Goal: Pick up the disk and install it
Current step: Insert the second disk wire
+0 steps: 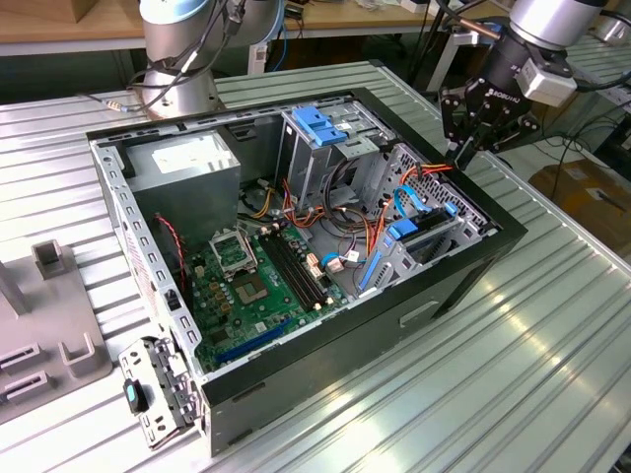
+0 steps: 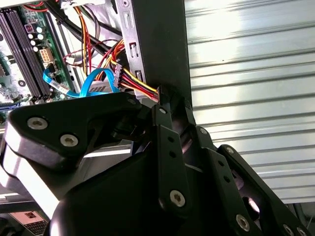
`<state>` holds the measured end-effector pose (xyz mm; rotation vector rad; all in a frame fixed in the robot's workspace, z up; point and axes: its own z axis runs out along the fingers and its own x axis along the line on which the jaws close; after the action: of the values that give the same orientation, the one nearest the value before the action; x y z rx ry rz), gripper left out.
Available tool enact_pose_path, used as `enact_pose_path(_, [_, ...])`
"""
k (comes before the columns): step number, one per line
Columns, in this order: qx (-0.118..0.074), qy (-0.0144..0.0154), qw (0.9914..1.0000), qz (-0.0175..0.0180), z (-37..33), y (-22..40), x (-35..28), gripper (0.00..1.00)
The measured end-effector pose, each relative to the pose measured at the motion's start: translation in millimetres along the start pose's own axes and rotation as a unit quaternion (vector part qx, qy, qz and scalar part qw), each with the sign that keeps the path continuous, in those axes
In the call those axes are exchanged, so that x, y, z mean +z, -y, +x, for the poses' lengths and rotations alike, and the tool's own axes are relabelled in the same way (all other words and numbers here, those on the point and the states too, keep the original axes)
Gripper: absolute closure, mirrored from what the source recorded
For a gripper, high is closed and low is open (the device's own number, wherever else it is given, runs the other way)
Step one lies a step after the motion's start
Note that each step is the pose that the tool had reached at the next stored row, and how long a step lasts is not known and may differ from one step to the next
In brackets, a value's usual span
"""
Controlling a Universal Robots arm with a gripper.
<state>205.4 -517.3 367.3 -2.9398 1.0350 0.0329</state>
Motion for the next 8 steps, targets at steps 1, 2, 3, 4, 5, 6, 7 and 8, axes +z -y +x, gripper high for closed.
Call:
enact_pose_path(1, [0.0, 0.0, 1.0, 0.0, 0.0, 0.0, 0.0, 0.73])
enact_pose_path(2, [0.0, 0.0, 1.0, 0.0, 0.0, 0.0, 0.0, 0.73])
enact_pose_path(3, [0.0, 0.0, 1.0, 0.0, 0.0, 0.0, 0.0, 0.73])
enact_pose_path(4, [0.0, 0.0, 1.0, 0.0, 0.0, 0.0, 0.0, 0.73])
enact_pose_path(5, [0.0, 0.0, 1.0, 0.0, 0.0, 0.0, 0.0, 0.73])
enact_pose_path(6, [0.0, 0.0, 1.0, 0.0, 0.0, 0.0, 0.1, 0.73])
enact_pose_path(7, [0.0, 0.0, 1.0, 0.0, 0.0, 0.0, 0.0, 0.73])
enact_pose_path(8, [0.0, 0.0, 1.0, 0.0, 0.0, 0.0, 0.0, 0.73])
